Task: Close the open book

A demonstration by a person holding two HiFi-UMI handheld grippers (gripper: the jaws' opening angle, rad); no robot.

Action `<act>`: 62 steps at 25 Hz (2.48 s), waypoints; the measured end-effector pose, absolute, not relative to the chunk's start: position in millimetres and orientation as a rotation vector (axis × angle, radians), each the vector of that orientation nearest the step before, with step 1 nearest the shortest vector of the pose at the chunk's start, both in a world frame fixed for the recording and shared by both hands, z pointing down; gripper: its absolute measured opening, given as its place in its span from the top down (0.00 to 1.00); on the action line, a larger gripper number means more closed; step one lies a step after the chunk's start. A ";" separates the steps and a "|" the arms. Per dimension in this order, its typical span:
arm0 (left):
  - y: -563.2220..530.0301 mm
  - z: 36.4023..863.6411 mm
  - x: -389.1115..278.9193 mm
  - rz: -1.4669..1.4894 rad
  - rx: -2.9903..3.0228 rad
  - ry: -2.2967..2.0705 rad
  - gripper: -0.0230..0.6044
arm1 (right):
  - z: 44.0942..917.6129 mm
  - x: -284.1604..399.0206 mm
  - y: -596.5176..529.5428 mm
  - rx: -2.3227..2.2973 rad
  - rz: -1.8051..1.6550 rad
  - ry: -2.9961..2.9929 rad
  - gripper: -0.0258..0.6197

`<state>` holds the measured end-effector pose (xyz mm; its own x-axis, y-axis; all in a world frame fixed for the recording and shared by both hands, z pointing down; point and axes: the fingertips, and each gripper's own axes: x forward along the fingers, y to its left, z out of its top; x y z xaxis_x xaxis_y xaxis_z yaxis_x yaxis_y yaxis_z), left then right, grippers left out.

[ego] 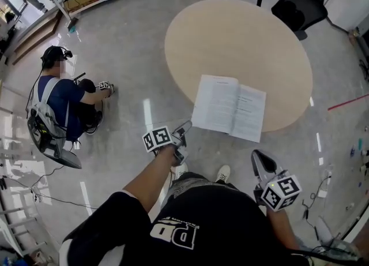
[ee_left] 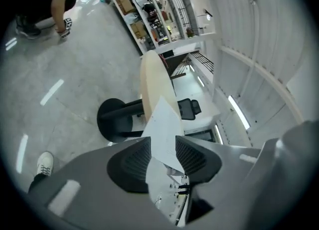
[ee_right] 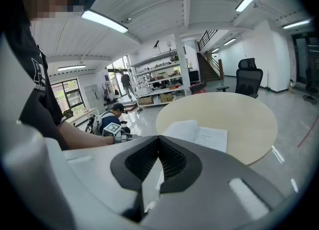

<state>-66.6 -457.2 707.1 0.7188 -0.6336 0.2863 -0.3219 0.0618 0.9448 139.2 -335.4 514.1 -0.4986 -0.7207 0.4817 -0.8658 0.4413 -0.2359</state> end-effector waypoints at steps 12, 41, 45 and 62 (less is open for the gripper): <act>-463.4 769.3 -67.9 -0.276 1.347 -0.834 0.69 | 511.5 170.4 -338.2 1.452 0.694 -2.351 0.95; -463.4 627.8 -7.6 -0.193 1.865 -0.757 0.95 | 499.8 182.8 -339.7 1.455 0.686 -2.461 0.95; -454.4 608.0 24.8 -0.046 2.042 -0.777 0.95 | 493.8 194.0 -333.4 1.468 0.674 -2.477 0.95; -435.0 619.5 155.2 0.498 2.382 -0.701 0.95 | 489.1 273.0 -319.5 1.609 0.649 -2.446 0.95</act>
